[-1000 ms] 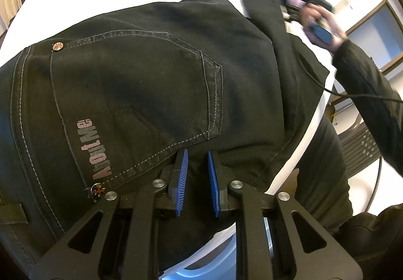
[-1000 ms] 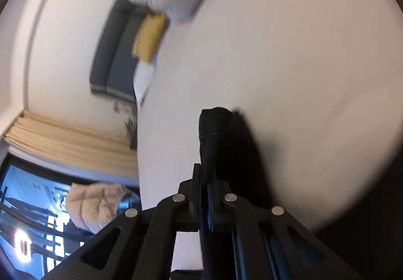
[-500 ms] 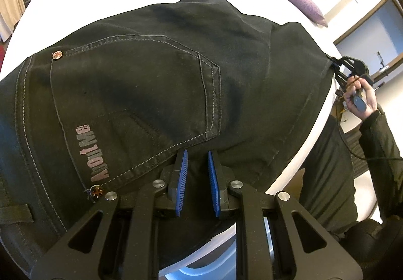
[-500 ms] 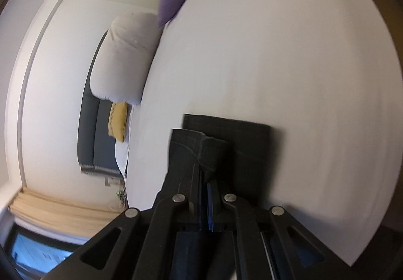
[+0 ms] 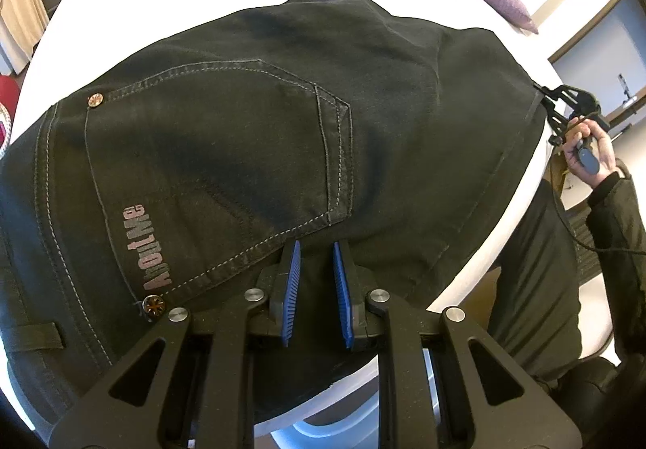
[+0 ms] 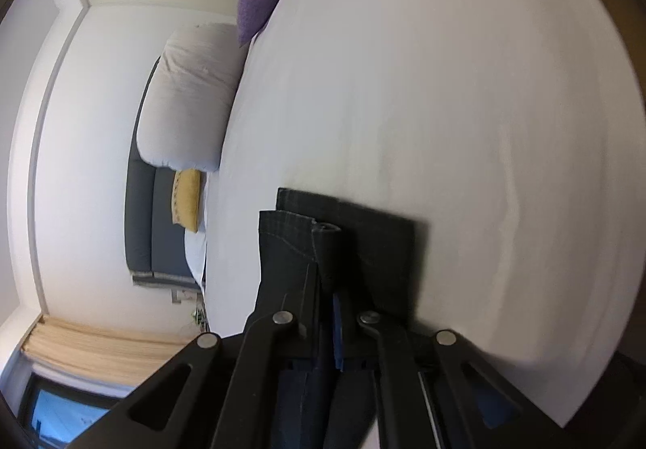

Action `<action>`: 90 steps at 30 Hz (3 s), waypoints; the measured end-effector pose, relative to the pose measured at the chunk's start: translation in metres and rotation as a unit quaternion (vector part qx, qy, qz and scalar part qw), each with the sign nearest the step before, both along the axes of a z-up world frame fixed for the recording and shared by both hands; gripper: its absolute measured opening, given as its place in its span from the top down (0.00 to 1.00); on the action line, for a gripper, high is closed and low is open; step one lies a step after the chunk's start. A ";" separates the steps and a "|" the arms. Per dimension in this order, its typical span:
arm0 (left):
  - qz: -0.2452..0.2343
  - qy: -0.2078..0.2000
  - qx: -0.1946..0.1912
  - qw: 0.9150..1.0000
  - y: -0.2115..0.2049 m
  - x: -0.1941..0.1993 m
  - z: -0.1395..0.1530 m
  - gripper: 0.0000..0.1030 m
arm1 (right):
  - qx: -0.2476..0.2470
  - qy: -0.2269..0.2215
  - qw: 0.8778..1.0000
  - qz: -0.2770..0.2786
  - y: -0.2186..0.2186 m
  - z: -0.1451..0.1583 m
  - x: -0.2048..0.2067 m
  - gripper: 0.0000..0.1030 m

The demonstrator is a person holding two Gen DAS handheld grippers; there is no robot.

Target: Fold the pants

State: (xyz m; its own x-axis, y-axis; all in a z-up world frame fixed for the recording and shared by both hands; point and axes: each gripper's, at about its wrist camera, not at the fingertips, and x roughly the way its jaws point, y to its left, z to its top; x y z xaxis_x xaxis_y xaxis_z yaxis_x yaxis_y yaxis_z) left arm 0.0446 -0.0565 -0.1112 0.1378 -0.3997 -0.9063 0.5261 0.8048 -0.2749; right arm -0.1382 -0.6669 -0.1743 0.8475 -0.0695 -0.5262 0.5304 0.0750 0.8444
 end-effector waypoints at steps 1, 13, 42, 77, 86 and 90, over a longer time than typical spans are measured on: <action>-0.001 0.000 0.003 1.000 -0.001 0.000 0.001 0.84 | -0.001 0.004 1.000 -0.007 0.000 0.002 -0.003 0.95; -0.009 -0.007 0.006 1.000 -0.008 -0.001 0.007 0.84 | -0.017 0.036 0.999 -0.027 0.000 0.008 -0.021 0.96; 0.022 -0.014 -0.036 0.999 0.022 -0.011 0.002 0.84 | -0.037 0.062 0.963 0.259 0.138 0.074 0.033 0.65; 0.024 -0.018 -0.035 0.999 0.018 -0.014 0.005 0.84 | 0.126 0.030 0.964 0.234 0.180 -0.011 0.026 0.97; 0.019 -0.019 -0.029 0.999 0.014 -0.014 0.004 0.84 | 0.129 0.011 0.967 0.219 0.181 -0.013 0.007 0.97; 0.024 -0.017 -0.016 0.999 0.008 -0.010 0.014 0.84 | 0.117 0.002 0.974 0.194 0.156 -0.007 0.006 0.90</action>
State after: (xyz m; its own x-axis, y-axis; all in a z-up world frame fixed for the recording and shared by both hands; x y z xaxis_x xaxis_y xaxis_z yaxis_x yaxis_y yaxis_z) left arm 0.0344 -0.0489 -0.0974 0.1878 -0.4203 -0.8878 0.4957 0.8208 -0.2837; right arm -0.1326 -0.5106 -0.1817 0.7841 0.3772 -0.4928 0.5037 0.0769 0.8604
